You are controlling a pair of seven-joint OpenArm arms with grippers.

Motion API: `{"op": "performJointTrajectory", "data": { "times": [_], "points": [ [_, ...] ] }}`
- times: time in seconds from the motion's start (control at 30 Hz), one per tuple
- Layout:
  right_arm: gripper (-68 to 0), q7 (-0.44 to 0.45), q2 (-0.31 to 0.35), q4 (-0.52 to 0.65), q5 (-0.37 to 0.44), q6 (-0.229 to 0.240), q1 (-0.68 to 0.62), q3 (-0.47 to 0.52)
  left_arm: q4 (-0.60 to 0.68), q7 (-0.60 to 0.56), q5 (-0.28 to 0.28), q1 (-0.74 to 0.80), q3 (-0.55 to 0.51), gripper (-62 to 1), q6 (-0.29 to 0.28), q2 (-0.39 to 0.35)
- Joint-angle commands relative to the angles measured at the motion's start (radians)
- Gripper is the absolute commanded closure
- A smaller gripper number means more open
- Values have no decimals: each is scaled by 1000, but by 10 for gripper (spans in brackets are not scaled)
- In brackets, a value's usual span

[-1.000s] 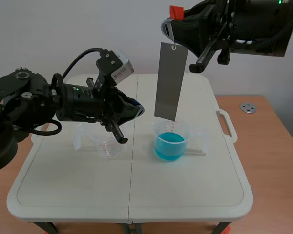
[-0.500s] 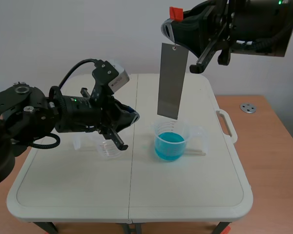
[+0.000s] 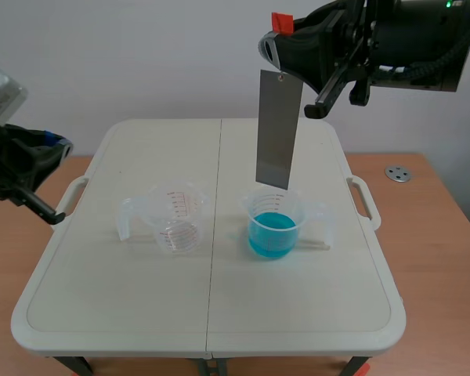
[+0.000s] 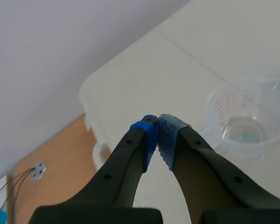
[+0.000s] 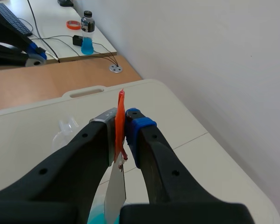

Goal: Hold the metal plate by the orange handle, dip it into the blue solution, take it out and point at it, then put the plate back in the beaker on the left.
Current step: 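Raise the plate and point at it, then put the plate into the left beaker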

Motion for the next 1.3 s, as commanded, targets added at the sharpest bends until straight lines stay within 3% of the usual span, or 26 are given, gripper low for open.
{"op": "performJointTrajectory", "data": {
  "times": [0.0, 0.13, 0.47, 0.67, 0.9, 1.27],
  "points": [
    [-15, 15, 8, 22, 14, 7, 23, 15, 10, -26, -7, 63, -44, -27, 21, -11],
    [-15, 11, 0, 22, 14, 7, 32, 14, 22, -48, -5, 232, -166, -27, 66, -21],
    [-15, -51, -66, 22, 10, 7, 81, 13, 21, -54, 1, 611, -315, -27, 70, -14],
    [-15, -80, -117, 22, 6, 7, 122, 11, 19, -53, 1, 759, -318, -27, 69, 24],
    [-15, -126, -175, 19, -2, 7, 188, -35, 18, -51, 2, 866, -317, -27, 56, 129],
    [-15, -135, -251, -18, -11, 7, 264, -128, -72, -55, 13, 894, -258, -27, 26, 274]
  ]
}}
